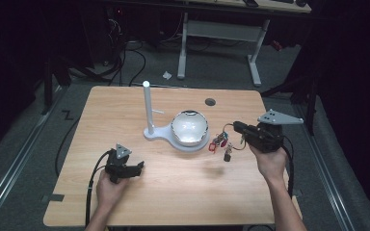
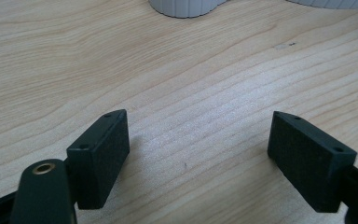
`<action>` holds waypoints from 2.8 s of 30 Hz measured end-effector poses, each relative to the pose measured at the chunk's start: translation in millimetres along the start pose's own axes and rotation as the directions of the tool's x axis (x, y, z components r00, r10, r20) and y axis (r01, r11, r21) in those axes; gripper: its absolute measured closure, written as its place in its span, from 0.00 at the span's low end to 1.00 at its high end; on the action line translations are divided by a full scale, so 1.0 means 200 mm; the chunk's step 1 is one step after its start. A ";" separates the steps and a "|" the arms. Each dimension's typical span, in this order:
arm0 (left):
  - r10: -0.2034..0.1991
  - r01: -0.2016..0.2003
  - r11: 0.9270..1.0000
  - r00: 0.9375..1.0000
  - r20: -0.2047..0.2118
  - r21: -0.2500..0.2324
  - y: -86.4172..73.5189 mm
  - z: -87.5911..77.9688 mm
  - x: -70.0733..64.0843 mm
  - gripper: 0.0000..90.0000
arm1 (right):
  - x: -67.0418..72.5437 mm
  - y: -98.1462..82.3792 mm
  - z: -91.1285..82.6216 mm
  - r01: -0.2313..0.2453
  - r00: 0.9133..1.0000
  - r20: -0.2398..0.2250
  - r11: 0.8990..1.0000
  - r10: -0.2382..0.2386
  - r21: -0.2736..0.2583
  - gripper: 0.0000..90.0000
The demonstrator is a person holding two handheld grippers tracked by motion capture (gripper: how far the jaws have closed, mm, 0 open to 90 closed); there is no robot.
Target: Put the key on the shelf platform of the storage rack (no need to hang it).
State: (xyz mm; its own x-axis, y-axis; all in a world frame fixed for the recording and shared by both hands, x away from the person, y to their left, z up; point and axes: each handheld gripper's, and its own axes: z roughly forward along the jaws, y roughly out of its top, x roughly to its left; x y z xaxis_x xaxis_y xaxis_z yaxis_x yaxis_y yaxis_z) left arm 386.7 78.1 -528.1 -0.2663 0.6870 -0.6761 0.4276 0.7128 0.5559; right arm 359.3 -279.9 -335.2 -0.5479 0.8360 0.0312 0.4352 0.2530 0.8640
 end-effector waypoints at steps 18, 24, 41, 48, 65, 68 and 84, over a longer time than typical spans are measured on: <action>0.003 -0.003 1.000 1.000 0.002 0.002 0.00 0.00 0.00 0.23 | 0.06 0.19 0.03 0.037 0.997 -0.061 0.999 -0.038 -0.023 0.97; 0.003 -0.003 1.000 1.000 0.004 0.005 0.00 0.00 0.00 0.23 | 0.08 0.24 0.06 0.041 0.996 -0.082 0.999 -0.043 -0.018 0.97; 0.001 -0.001 1.000 1.000 0.004 0.006 0.00 0.00 0.00 0.23 | 0.12 0.40 0.24 0.054 0.992 -0.110 0.998 -0.056 -0.020 0.97; 0.004 -0.004 1.000 1.000 0.006 0.007 0.00 0.00 0.00 0.23 | 0.12 0.43 0.31 0.052 0.992 -0.111 0.999 -0.053 -0.008 0.97; 0.005 -0.005 1.000 1.000 0.003 0.004 0.00 0.00 0.00 0.23 | 0.15 0.42 0.48 0.045 0.993 -0.107 0.999 -0.043 0.021 0.97; 0.004 -0.004 1.000 1.000 0.006 0.008 0.00 0.00 0.00 0.23 | 0.16 0.41 0.51 0.053 0.993 -0.104 0.998 -0.049 0.030 0.97; -0.008 0.008 1.000 1.000 0.001 0.007 0.00 0.00 0.00 0.23 | 0.16 0.32 0.61 0.033 0.993 -0.113 0.998 -0.026 0.060 0.97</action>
State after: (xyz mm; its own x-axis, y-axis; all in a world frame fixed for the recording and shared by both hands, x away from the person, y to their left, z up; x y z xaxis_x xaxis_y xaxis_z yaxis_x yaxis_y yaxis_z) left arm 386.1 77.6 -527.7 -0.2692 0.6809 -0.6812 0.4316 0.7175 0.5467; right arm 457.2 -177.5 -340.0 -0.6361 0.7688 0.0648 0.4591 0.3097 0.8327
